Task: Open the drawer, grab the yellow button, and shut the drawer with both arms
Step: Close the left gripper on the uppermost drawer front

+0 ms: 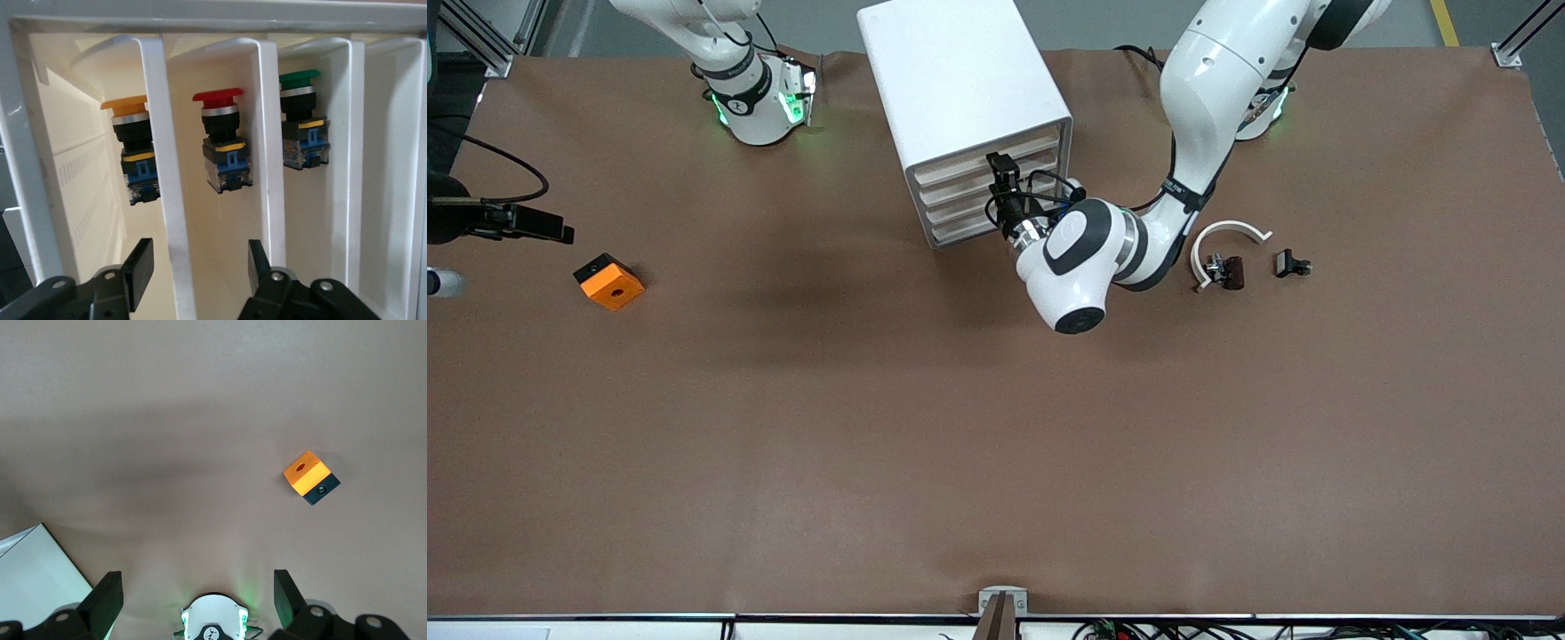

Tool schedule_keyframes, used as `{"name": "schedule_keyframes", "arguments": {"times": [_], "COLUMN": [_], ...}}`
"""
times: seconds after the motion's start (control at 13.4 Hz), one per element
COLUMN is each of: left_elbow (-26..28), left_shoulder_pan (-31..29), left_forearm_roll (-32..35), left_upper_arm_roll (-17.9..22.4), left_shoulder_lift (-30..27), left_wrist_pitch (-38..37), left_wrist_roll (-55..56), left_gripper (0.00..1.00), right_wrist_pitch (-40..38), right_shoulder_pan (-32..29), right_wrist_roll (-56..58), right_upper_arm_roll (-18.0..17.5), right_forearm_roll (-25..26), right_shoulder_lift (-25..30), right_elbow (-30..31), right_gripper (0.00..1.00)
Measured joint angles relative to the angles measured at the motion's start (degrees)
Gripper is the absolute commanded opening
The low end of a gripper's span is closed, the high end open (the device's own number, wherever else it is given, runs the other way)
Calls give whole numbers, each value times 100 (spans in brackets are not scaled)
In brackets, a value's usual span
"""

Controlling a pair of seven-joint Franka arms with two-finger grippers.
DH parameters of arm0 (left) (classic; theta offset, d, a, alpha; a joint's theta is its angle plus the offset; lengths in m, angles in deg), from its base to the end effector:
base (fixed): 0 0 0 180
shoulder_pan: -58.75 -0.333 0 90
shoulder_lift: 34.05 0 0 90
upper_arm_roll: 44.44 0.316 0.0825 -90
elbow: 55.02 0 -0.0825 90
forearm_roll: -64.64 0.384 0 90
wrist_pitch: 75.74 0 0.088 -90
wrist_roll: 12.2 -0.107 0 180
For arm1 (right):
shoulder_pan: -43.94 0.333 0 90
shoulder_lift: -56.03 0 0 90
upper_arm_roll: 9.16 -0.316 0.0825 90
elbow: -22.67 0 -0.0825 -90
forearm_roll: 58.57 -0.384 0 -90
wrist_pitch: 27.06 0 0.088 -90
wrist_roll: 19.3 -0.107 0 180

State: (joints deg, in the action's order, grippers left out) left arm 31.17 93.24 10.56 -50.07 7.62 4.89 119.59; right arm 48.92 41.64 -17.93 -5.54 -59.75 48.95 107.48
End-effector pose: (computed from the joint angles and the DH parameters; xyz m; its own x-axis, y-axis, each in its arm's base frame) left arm 0.4333 -0.4785 0.2536 -0.3371 0.9396 -0.0592 0.3069 0.0503 -0.9504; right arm 0.5601 -0.0533 0.5793 0.9592 -0.0721 -0.2735 -0.0804 -0.9966 -0.0193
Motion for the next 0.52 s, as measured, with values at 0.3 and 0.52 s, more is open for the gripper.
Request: {"name": "schedule_keyframes", "arguments": {"times": [0.3, 0.52], "left_elbow": [-1, -10], "left_shoulder_pan": [66, 65], "left_forearm_roll": [-118, -168], "left_upper_arm_roll": [-11, -11], "left_shoulder_lift": [125, 150], "left_wrist_pitch": [-5, -29], "left_wrist_roll": [187, 327], "left_gripper": [52, 18], "right_wrist_pitch": [0, 0], "right_shoulder_pan": [0, -12], "right_wrist_roll": [0, 0], "right_upper_arm_roll": [0, 4], "right_forearm_roll": [0, 0], "right_shoulder_lift": [0, 0], "right_elbow": [0, 0], "right_gripper": [100, 100]}}
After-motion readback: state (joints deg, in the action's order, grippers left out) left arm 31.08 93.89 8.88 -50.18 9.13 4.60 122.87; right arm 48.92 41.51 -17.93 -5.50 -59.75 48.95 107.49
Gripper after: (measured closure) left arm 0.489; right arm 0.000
